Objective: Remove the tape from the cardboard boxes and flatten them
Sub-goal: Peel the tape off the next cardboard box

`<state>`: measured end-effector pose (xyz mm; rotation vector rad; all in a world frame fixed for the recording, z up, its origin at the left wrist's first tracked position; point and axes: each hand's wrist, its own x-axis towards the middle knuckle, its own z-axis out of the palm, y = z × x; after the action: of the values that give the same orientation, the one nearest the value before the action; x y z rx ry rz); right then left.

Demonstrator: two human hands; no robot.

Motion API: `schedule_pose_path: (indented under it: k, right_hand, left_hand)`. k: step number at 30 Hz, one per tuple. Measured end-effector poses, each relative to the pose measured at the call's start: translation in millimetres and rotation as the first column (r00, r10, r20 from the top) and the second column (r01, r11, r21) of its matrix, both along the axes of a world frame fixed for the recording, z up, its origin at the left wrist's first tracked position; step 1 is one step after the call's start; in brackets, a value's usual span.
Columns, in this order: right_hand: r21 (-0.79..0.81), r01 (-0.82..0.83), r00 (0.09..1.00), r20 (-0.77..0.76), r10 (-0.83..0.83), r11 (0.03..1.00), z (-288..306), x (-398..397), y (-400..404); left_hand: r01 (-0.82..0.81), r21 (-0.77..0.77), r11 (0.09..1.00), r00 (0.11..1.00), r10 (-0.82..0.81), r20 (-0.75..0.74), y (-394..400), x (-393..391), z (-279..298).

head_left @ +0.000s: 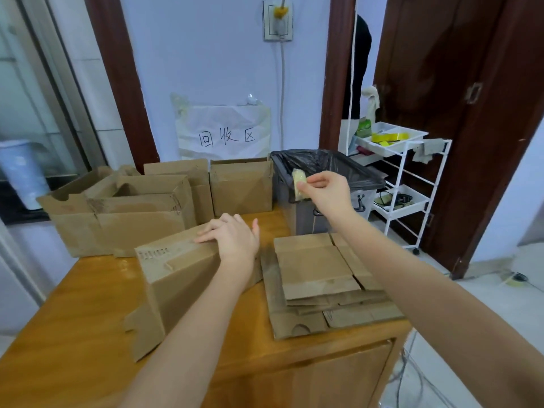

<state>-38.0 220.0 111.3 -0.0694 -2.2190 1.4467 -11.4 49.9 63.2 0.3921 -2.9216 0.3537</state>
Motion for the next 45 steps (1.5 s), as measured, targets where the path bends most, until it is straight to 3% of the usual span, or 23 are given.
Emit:
schedule_pose_path:
  k: [14, 27, 34, 45]
  right_hand:
    - [0.187, 0.176, 0.973, 0.118, -0.200, 0.967, 38.6, -75.1, 35.6]
    - [0.433, 0.129, 0.908, 0.311, -0.282, 0.892, 26.6, -122.6, 31.1]
    - [0.512, -0.018, 0.878, 0.419, -0.231, 0.859, 24.4, -133.5, 28.1]
    - [0.554, 0.030, 0.913, 0.323, -0.248, 0.832, 32.8, -130.6, 22.0]
  left_hand:
    - [-0.031, -0.005, 1.000, 0.999, 0.031, -0.039, 6.3, -16.6, -0.9]
    - [-0.026, -0.003, 1.000, 0.992, 0.026, -0.123, 6.2, -22.2, -9.9]
    - [-0.011, -0.032, 0.999, 0.990, 0.007, -0.139, 5.9, -22.7, -11.0]
    - [-0.036, -0.075, 0.997, 0.997, 0.030, -0.074, 3.4, -26.9, -14.7]
